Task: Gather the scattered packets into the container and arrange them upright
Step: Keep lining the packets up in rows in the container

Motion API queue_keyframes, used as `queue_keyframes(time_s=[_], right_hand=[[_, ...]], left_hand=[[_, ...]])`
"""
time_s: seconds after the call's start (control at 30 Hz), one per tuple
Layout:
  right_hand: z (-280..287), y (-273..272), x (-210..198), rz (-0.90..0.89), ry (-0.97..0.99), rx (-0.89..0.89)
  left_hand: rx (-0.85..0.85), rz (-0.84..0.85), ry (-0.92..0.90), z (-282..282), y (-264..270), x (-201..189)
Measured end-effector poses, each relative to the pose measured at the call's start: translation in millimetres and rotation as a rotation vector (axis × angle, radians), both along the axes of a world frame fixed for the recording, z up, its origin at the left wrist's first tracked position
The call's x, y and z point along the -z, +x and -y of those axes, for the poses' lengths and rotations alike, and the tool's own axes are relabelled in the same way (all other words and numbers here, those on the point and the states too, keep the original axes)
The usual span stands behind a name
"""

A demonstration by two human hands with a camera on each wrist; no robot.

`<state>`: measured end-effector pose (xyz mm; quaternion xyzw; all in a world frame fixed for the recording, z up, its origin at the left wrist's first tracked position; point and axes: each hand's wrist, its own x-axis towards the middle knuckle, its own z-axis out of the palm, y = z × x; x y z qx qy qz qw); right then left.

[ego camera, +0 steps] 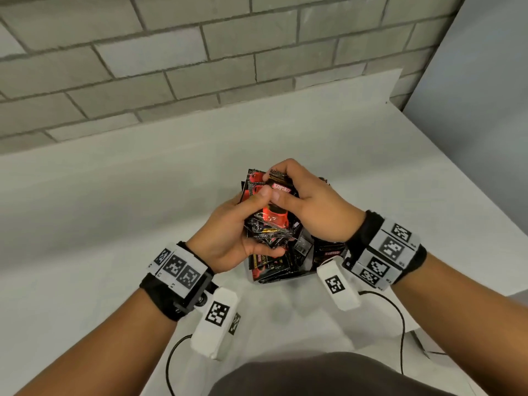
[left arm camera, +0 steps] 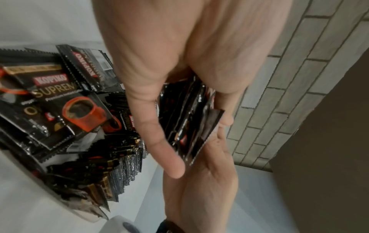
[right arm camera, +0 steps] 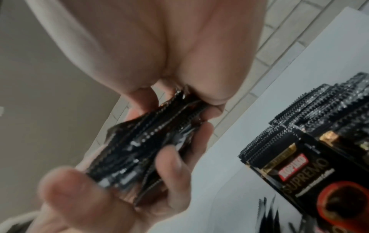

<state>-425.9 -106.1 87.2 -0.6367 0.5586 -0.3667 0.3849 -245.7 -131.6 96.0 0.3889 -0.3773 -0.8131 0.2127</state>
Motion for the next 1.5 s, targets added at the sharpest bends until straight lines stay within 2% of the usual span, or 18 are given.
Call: queue_keyframes(time_s=[0.1, 0.23, 0.43, 0.57, 0.63, 0.73, 0.87, 1.0, 1.13, 1.37, 1.5], right_hand=[[1.5, 0.2, -4.0, 0.116, -0.073, 0.071], [6.7, -2.6, -7.0, 0.378, 0.011, 0.019], [12.0, -6.6, -8.9, 0.514, -0.002, 0.102], [16.7, -37.9, -25.2, 0.3, -0.077, 0.33], [16.1, -53.7, -30.4, 0.211, -0.075, 0.368], [11.3, -63.1, -34.3, 0.114, 0.022, 0.295], [6.6, -58.1, -22.7, -0.17, 0.203, 0.155], [6.1, -44.2, -4.0, -0.497, 0.109, 0.048], [5.8, -33.0, 7.9, -0.705, 0.052, -0.071], [14.3, -21.5, 16.4, -0.91, 0.074, -0.161], [19.6, -21.1, 18.2, -0.95, 0.125, -0.141]], left_hand=[[-0.014, -0.031, -0.01, 1.0, 3.3, 0.5], [-0.049, -0.032, -0.003, 3.4, 6.5, 1.1], [-0.092, 0.02, -0.055, 4.9, 6.9, 3.0], [-0.136, 0.062, -0.173, 15.5, 20.8, 5.0], [-0.183, 0.067, -0.163, 20.3, 30.4, 5.6], [-0.22, 0.062, -0.135, 22.9, 41.7, 8.8], [-0.231, 0.074, -0.122, 19.4, 47.1, 16.9], [-0.232, 0.079, -0.108, 14.7, 48.5, 23.5], [-0.214, 0.083, -0.117, 10.2, 51.0, 26.1], [-0.207, 0.09, -0.141, 9.2, 53.5, 24.8], [-0.198, 0.084, -0.152, 9.1, 54.6, 23.4]])
